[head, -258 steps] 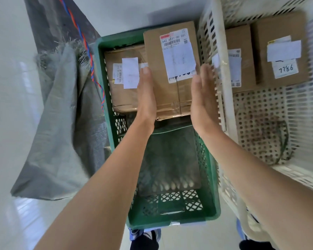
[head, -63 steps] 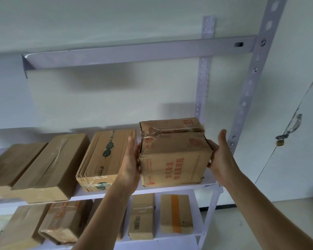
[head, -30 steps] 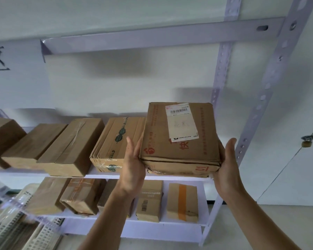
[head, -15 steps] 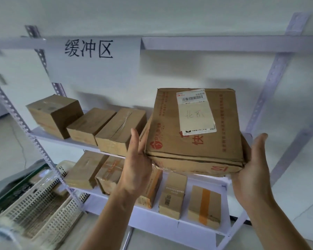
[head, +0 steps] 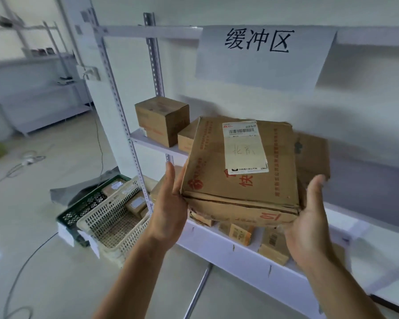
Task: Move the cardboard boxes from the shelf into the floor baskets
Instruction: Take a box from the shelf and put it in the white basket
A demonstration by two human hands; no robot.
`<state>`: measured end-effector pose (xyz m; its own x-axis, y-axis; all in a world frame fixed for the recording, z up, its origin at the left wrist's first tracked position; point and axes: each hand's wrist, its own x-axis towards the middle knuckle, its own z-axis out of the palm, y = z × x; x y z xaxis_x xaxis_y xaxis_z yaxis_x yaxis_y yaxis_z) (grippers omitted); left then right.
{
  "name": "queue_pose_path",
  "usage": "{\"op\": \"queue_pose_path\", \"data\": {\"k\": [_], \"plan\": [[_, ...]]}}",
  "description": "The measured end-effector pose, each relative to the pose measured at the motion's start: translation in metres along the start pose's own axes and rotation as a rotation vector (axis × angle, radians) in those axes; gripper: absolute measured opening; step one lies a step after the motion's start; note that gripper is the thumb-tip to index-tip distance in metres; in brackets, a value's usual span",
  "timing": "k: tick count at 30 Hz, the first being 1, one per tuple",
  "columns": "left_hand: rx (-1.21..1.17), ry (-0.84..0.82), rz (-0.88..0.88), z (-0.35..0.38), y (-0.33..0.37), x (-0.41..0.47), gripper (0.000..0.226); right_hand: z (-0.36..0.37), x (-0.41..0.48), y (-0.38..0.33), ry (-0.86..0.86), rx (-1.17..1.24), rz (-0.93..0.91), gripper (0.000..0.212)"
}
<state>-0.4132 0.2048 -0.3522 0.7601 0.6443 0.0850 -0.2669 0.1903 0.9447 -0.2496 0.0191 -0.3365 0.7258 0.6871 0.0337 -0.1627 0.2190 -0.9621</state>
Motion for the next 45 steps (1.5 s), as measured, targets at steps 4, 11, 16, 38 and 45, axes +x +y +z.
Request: {"op": "queue_pose_path", "data": {"k": [4, 11, 16, 38, 45], "plan": [[-0.038, 0.063, -0.013, -0.051, 0.009, -0.022, 0.074, 0.053, 0.0, 0.022, -0.088, -0.018, 0.06, 0.091], [-0.02, 0.291, -0.003, -0.146, 0.019, -0.043, 0.08, 0.14, 0.029, 0.078, -0.234, 0.005, 0.142, 0.106], [-0.001, 0.409, -0.035, -0.227, 0.03, -0.033, 0.075, 0.216, 0.068, 0.126, -0.31, 0.043, 0.178, 0.102], [-0.07, 0.588, -0.345, -0.614, 0.018, 0.06, 0.083, 0.499, 0.195, 0.34, -0.36, 0.004, 0.457, 0.066], [0.021, 0.448, -0.573, -0.744, 0.014, 0.121, 0.089, 0.581, 0.214, 0.415, -0.152, -0.018, 0.612, 0.064]]}}
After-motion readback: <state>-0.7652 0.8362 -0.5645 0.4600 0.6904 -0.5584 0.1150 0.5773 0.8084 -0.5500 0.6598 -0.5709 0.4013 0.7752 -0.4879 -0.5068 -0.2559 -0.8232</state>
